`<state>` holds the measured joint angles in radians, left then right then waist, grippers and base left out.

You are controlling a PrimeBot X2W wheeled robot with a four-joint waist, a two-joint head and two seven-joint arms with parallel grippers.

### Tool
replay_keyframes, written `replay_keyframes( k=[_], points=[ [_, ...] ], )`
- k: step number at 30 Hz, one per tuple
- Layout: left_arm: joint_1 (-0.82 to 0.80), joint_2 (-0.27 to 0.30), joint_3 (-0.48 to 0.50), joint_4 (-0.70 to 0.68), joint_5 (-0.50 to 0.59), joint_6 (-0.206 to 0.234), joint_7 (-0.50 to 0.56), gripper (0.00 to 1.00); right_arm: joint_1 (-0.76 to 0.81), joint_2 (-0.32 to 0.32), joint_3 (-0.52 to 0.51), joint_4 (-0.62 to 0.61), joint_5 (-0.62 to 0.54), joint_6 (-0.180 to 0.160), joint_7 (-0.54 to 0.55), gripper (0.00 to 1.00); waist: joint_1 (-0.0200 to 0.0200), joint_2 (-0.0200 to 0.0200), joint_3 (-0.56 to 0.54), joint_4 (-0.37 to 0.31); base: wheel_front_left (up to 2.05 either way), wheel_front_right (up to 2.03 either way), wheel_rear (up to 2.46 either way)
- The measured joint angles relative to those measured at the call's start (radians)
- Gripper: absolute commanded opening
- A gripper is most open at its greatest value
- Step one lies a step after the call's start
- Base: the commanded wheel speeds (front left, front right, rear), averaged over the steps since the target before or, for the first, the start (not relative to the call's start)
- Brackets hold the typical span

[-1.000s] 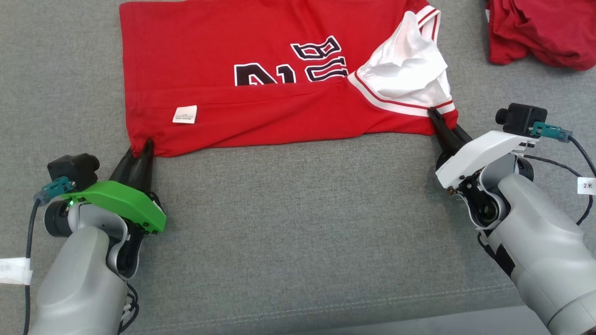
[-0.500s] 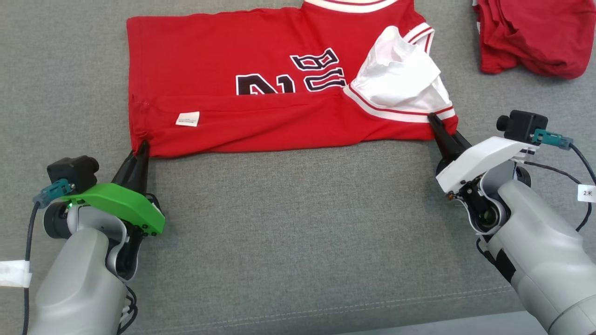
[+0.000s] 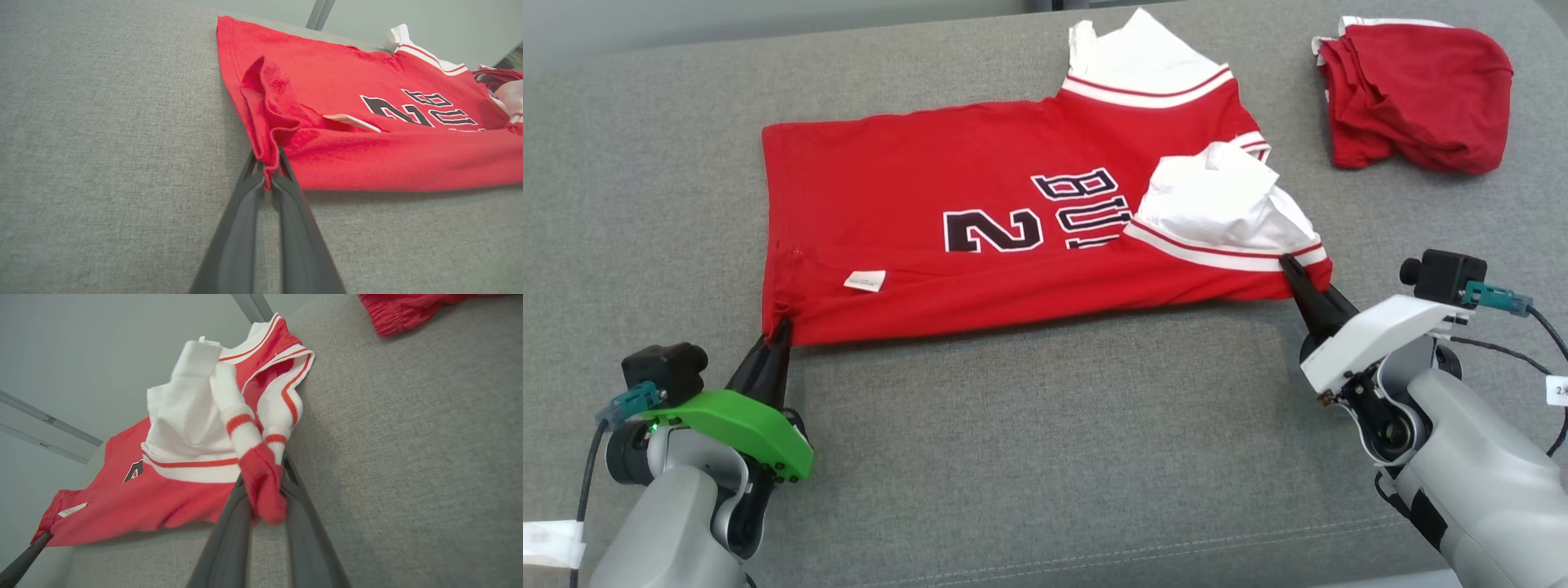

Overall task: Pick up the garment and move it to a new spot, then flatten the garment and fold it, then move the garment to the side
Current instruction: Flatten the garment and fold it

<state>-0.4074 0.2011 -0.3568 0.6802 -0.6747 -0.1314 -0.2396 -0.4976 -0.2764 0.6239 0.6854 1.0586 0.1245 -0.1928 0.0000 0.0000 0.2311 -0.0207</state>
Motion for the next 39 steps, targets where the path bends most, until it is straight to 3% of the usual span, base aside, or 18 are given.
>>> replay_keyframes(
  k=[20,36,37,38,39],
  points=[
    [0.195,-0.002,-0.019,-0.080,-0.005,0.000,-0.003,0.00,0.219,-0.078,0.029,-0.113,0.093,0.000,-0.019,0.00,0.0000,0.0000,-0.118,0.043,0.00,0.00,0.00],
    [0.272,0.003,-0.017,-0.136,-0.011,0.010,-0.003,0.00,0.298,-0.128,0.053,-0.169,0.113,0.000,-0.019,0.00,0.0000,0.0000,-0.154,0.047,0.00,0.00,0.00],
    [0.274,0.004,-0.017,-0.139,-0.011,0.013,-0.003,0.00,0.301,-0.129,0.056,-0.170,0.113,0.000,-0.019,0.06,0.0000,0.0000,-0.154,0.046,0.00,0.00,0.00],
    [0.277,0.004,-0.017,-0.140,-0.012,0.014,-0.003,0.24,0.303,-0.130,0.057,-0.171,0.114,0.000,-0.019,0.69,0.0000,0.0000,-0.154,0.045,0.00,0.00,0.00],
    [0.280,0.004,-0.016,-0.141,-0.015,0.015,-0.002,0.46,0.304,-0.131,0.057,-0.174,0.116,0.000,-0.019,1.00,0.0000,0.0000,-0.153,0.044,0.00,0.00,0.00]
  ],
)
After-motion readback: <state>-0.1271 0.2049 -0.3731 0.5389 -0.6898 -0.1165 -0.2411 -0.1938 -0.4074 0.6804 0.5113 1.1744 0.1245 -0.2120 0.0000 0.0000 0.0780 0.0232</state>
